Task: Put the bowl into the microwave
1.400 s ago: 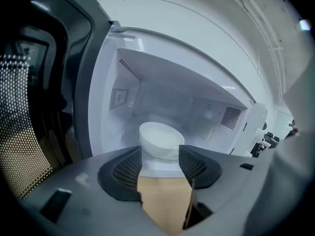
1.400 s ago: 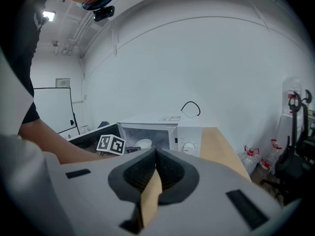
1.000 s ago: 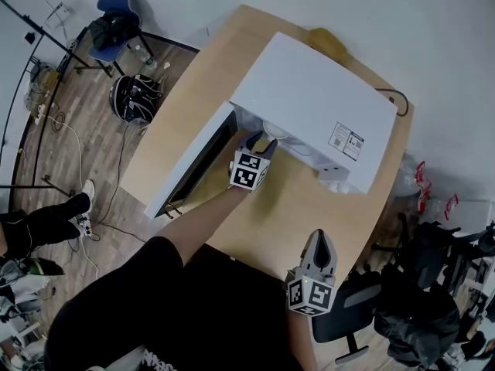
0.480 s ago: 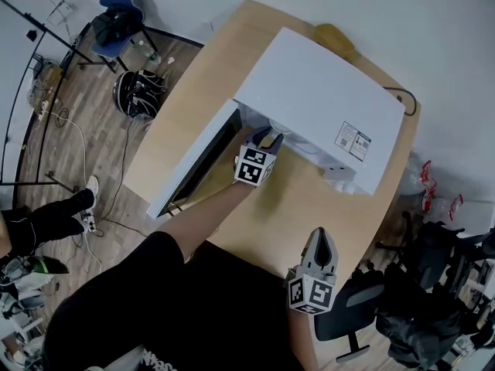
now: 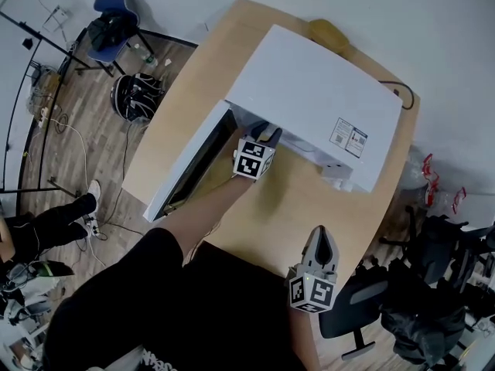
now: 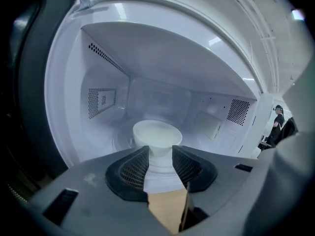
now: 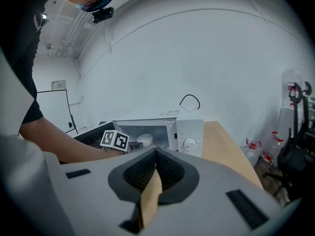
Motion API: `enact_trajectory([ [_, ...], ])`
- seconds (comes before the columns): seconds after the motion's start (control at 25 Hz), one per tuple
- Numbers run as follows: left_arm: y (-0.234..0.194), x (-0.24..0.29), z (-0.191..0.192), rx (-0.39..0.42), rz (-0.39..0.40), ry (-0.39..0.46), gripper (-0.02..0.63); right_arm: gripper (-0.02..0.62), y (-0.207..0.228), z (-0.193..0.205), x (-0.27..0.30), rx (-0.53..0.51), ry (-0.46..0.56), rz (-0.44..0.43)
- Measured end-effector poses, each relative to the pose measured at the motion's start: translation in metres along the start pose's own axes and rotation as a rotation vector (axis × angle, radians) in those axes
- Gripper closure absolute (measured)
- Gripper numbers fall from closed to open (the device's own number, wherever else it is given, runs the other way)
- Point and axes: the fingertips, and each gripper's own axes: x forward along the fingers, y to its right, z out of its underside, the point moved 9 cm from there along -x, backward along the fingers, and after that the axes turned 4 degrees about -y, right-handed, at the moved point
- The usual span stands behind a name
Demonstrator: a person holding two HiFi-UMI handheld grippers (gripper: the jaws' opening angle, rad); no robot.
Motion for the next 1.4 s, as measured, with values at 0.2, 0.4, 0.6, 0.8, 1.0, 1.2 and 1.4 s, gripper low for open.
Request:
enact_trajectory([
  [0.2,0.0,0.009,-0.005,0.007,-0.003,-0.003,0.453,0.535,0.005,0.004,0.002,0.024,-0.003,0.009],
  [0.4,0.001,0.015,-0.009,0.006,-0.011,0.001,0.453,0.535,0.007,0.004,0.003,0.041,-0.002,0.009],
  [0.6,0.002,0.022,-0.014,0.004,-0.011,0.0,0.453,0.535,0.008,0.004,0.005,0.038,-0.003,0.003],
  [0.8,0.001,0.028,-0.018,0.006,-0.016,0.008,0.453,0.535,0.009,0.005,0.003,0.02,-0.002,0.013],
  [1.0,0.002,0.031,-0.018,-0.009,-0.017,0.008,0.453,0.535,0.009,0.005,0.002,0.021,0.0,0.012],
  [1.2,0.001,0.023,-0.019,-0.021,-0.012,0.019,0.453,0.535,0.006,0.0,0.0,0.007,0.016,0.008],
  [1.4,0.009,-0.006,-0.015,-0.031,0.019,0.028,0.452,0.535,0.0,-0.004,-0.007,-0.01,0.044,0.003],
])
